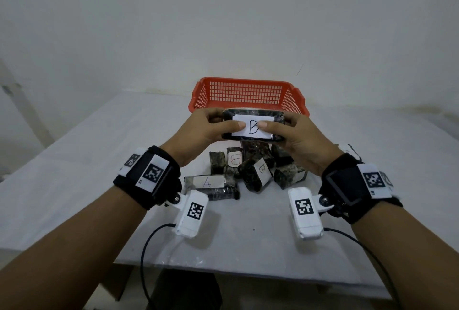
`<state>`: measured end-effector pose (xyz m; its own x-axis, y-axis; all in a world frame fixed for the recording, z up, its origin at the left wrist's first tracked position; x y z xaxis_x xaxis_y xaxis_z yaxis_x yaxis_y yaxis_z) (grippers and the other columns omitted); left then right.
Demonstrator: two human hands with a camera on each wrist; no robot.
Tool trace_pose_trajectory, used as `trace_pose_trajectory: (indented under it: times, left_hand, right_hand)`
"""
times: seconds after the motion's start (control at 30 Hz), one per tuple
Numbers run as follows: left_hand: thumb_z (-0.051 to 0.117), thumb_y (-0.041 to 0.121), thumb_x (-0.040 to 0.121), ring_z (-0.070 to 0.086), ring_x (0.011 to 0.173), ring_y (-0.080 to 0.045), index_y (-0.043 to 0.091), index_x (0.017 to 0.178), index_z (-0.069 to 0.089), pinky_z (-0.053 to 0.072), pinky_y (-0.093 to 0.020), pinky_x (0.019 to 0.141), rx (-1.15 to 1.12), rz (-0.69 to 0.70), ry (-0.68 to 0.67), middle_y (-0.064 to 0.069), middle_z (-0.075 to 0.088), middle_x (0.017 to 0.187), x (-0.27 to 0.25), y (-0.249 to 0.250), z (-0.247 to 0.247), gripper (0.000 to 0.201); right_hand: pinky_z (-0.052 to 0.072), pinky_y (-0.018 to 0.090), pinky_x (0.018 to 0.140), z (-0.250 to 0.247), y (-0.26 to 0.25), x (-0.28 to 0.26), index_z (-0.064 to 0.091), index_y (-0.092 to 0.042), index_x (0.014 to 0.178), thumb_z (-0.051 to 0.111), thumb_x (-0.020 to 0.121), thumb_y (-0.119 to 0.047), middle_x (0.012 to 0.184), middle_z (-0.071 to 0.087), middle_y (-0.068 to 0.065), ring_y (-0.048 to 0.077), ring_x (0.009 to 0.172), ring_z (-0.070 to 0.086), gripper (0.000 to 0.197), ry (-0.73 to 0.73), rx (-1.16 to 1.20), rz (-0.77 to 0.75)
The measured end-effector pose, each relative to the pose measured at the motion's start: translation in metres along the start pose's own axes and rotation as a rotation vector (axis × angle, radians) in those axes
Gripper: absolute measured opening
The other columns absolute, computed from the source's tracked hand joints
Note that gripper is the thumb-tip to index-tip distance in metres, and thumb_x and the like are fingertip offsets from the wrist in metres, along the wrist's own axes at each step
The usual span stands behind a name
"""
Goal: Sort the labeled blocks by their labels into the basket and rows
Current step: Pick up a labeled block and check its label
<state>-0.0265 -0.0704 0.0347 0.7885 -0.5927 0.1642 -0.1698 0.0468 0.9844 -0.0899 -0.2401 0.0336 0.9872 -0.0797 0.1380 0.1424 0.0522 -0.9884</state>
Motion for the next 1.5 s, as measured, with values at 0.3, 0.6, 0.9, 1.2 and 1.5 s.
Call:
trace_pose_trajectory:
  times: [0.3, 0.6, 0.9, 1.2, 1.5]
  left_hand:
    - [0.088, 0.004, 0.077, 0.068, 0.121, -0.015, 0.017, 0.135, 0.062, 0.053, -0.041, 0.108, 0.152, 0.043, 0.014, 0.000, 0.073, 0.128, -0.001, 0.001, -0.005, 0.065]
    - [0.069, 0.012, 0.097, 0.071, 0.112, -0.035, 0.003, 0.119, 0.070, 0.060, -0.047, 0.098, 0.047, -0.024, 0.043, -0.018, 0.074, 0.120, -0.002, -0.009, -0.001, 0.024]
    - [0.068, 0.013, 0.098, 0.073, 0.110, -0.030, 0.003, 0.109, 0.072, 0.057, -0.047, 0.102, -0.024, -0.030, 0.045, -0.016, 0.075, 0.116, -0.006, -0.008, 0.004, 0.015]
    - [0.064, 0.012, 0.100, 0.073, 0.110, -0.028, -0.003, 0.116, 0.069, 0.059, -0.036, 0.097, -0.087, -0.014, -0.001, -0.018, 0.073, 0.121, -0.006, -0.009, 0.007, 0.023]
    - [0.063, 0.014, 0.101, 0.072, 0.114, -0.027, -0.003, 0.122, 0.067, 0.058, -0.035, 0.098, -0.096, -0.015, -0.015, -0.019, 0.071, 0.127, -0.003, -0.009, 0.007, 0.028]
  right_hand:
    - [0.062, 0.040, 0.092, -0.002, 0.010, -0.001, 0.069, -0.007, 0.112, 0.063, 0.100, -0.017, 0.115, 0.073, 0.015, 0.027, 0.107, 0.073, 0.017, 0.049, 0.113, 0.156]
    - [0.062, 0.034, 0.087, 0.002, 0.008, -0.001, 0.068, -0.002, 0.110, 0.067, 0.096, -0.013, 0.107, 0.073, 0.012, 0.023, 0.097, 0.072, 0.018, 0.038, 0.034, 0.120]
    - [0.061, 0.035, 0.090, -0.001, 0.006, -0.002, 0.068, 0.002, 0.121, 0.070, 0.095, -0.020, 0.115, 0.075, 0.014, 0.027, 0.104, 0.073, 0.035, 0.032, 0.045, 0.105]
    - [0.056, 0.045, 0.101, 0.003, 0.004, -0.005, 0.068, -0.004, 0.119, 0.078, 0.085, -0.007, 0.117, 0.076, 0.013, 0.030, 0.110, 0.074, 0.035, -0.008, -0.059, 0.083]
    - [0.061, 0.028, 0.080, -0.002, 0.004, -0.002, 0.069, -0.004, 0.110, 0.066, 0.096, -0.011, 0.105, 0.076, 0.008, 0.020, 0.096, 0.074, 0.015, 0.033, 0.003, 0.070]
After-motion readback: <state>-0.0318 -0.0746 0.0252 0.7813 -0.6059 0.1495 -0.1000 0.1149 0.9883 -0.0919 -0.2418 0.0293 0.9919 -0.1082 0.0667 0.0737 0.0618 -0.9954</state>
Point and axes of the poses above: each hand's wrist, its own x-axis towards the middle knuckle, its own z-axis out of the palm, y = z × x, the point moved 8 cm from there along x, towards the middle knuckle
